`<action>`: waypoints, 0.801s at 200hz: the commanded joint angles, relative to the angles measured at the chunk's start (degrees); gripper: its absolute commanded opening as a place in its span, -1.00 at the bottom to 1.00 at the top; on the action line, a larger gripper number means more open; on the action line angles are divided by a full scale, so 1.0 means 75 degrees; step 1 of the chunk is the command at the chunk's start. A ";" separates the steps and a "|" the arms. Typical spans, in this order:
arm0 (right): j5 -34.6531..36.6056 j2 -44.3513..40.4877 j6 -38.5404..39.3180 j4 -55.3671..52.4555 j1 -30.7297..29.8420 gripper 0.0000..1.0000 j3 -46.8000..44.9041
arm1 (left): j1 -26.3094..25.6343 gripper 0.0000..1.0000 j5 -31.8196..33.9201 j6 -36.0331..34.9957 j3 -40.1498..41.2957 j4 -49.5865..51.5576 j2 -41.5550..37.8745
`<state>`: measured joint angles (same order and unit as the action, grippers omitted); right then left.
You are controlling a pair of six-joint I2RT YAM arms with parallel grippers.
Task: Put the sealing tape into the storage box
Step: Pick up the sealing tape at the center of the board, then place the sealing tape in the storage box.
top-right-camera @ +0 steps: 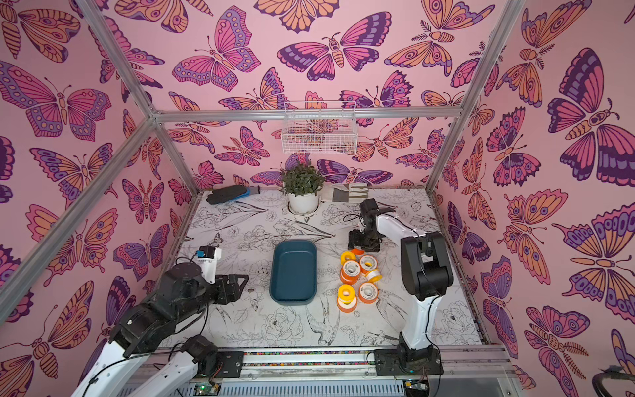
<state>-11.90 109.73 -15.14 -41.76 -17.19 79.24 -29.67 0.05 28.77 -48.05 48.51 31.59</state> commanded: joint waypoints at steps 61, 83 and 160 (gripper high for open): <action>0.0744 -0.1030 0.0154 -0.0615 -0.1642 0.35 0.0855 | -0.0017 0.66 0.0717 0.0236 0.0023 0.0356 0.0018; 0.1206 -0.0748 0.0213 -0.1090 -0.2500 0.35 0.1645 | -0.0017 0.67 0.0772 0.0258 0.0031 0.0381 -0.0014; 0.2245 0.1094 0.0108 -0.1964 -0.4547 0.36 0.3745 | -0.0017 0.72 0.0906 0.0300 0.0009 0.0440 -0.0041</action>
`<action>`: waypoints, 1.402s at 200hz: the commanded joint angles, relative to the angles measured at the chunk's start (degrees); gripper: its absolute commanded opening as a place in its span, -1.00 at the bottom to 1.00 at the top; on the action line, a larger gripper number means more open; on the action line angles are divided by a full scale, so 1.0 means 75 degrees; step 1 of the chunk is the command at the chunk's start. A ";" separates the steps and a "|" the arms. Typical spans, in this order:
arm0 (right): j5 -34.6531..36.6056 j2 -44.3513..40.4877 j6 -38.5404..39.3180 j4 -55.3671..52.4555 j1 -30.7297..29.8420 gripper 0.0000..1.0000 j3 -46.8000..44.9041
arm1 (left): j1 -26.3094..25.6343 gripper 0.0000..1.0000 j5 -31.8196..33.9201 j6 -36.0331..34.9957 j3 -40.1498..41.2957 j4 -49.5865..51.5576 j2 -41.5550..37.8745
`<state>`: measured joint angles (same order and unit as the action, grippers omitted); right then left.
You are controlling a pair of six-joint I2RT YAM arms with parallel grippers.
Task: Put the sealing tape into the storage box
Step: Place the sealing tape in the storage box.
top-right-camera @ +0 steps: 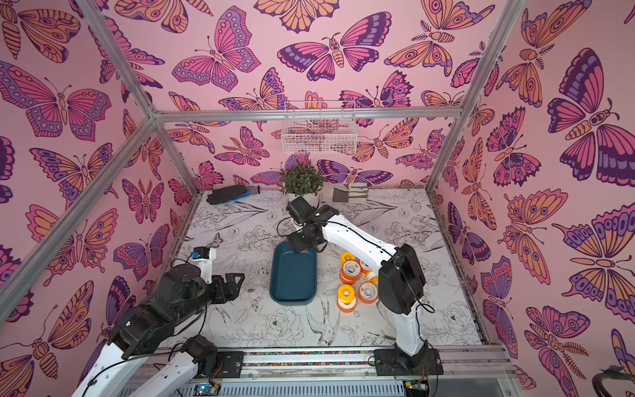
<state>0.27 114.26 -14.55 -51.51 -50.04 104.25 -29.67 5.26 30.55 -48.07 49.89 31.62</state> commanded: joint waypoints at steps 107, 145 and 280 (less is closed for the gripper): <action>0.1204 0.1708 -0.0093 -0.0813 -0.0316 0.36 0.0799 | -0.0010 0.75 0.0215 0.0049 0.0011 0.0262 0.0027; 0.1476 0.2165 -0.0131 -0.0974 -0.0360 0.39 0.1155 | -0.0014 0.75 0.0213 0.0054 0.0021 0.0261 0.0020; 0.2208 0.2947 -0.0262 -0.1479 -0.0526 0.60 0.1874 | 0.0101 0.79 0.0084 0.0015 -0.0012 0.0262 0.0238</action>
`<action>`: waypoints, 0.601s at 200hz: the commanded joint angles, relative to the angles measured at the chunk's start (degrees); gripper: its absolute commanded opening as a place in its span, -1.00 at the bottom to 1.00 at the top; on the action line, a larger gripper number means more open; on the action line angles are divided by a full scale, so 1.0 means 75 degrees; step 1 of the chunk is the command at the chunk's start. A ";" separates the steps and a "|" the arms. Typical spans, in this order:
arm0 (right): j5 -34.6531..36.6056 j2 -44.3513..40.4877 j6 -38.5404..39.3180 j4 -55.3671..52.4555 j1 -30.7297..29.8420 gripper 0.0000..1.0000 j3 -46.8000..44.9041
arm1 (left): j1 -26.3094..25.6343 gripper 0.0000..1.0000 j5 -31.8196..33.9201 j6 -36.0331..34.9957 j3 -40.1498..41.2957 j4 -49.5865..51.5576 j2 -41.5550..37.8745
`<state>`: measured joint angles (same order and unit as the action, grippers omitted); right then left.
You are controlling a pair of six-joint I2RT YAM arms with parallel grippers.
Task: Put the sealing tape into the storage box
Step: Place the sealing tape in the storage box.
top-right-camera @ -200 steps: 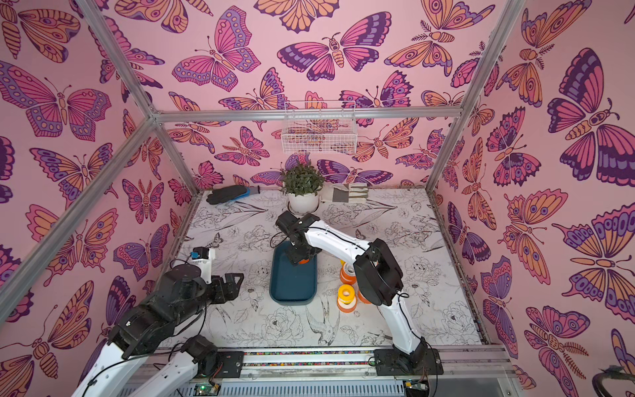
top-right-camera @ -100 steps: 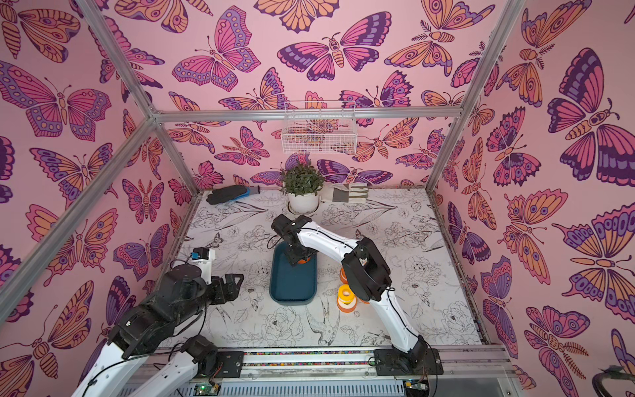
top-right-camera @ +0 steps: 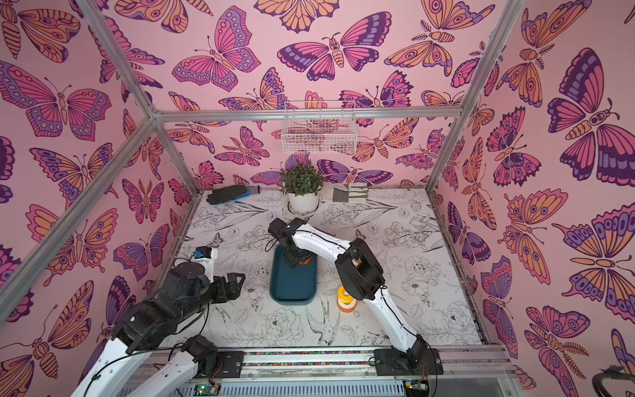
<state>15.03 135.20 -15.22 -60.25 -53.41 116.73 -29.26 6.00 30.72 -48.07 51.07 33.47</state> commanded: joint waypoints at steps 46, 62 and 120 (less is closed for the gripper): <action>0.0327 0.0145 -0.0177 -0.0276 -0.0098 0.65 0.0233 | 0.0081 0.82 -0.0050 -0.0022 -0.0024 0.0096 0.0026; 0.0395 0.0142 -0.0179 -0.0287 -0.0111 0.65 0.0231 | 0.0092 0.83 -0.0050 -0.0029 -0.0024 0.0098 0.0002; 0.0875 0.0163 -0.0171 -0.0327 -0.0224 0.62 0.0210 | 0.0092 0.85 -0.0059 -0.0030 -0.0012 0.0104 -0.0022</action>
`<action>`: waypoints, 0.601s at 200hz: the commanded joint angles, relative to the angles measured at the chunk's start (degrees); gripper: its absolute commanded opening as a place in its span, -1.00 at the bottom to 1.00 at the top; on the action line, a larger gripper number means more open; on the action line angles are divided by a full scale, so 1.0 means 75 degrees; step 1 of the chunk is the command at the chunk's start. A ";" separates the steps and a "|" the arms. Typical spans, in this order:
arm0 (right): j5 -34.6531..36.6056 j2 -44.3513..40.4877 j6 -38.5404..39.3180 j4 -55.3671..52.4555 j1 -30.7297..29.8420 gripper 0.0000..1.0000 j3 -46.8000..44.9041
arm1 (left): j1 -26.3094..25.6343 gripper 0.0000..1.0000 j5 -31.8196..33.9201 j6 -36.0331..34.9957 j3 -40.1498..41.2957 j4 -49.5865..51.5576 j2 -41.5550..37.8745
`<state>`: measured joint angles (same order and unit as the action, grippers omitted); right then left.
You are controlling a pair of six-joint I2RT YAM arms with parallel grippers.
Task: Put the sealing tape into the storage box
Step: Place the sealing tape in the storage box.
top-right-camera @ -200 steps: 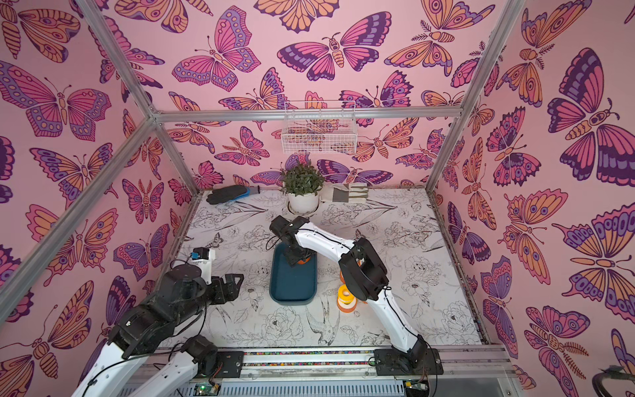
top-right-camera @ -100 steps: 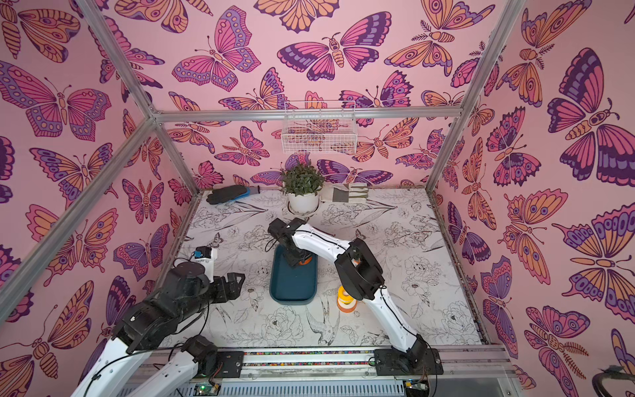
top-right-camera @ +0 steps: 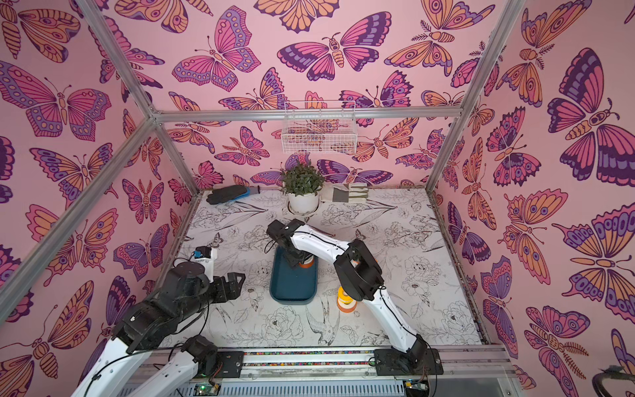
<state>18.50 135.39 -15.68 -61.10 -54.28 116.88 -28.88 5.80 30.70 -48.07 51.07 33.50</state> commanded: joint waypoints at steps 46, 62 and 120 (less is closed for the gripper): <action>0.0556 0.0114 -0.0054 -0.0203 -0.0134 0.62 0.0189 | 0.0043 0.86 0.0002 -0.0011 -0.0012 0.0111 -0.0036; 0.0316 -0.0009 -0.0023 -0.0164 -0.0145 0.62 0.0162 | 0.0045 0.88 0.0105 0.0027 -0.0046 0.0172 -0.0026; -0.0182 -0.1459 -0.0052 0.0631 -0.0155 0.62 -0.0783 | 0.0041 1.00 0.0205 0.0111 -0.0024 0.0170 -0.0083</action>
<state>18.59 131.81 -15.84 -58.76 -54.96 113.19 -28.88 6.07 31.11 -48.07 51.13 33.47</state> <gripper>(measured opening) 0.811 0.999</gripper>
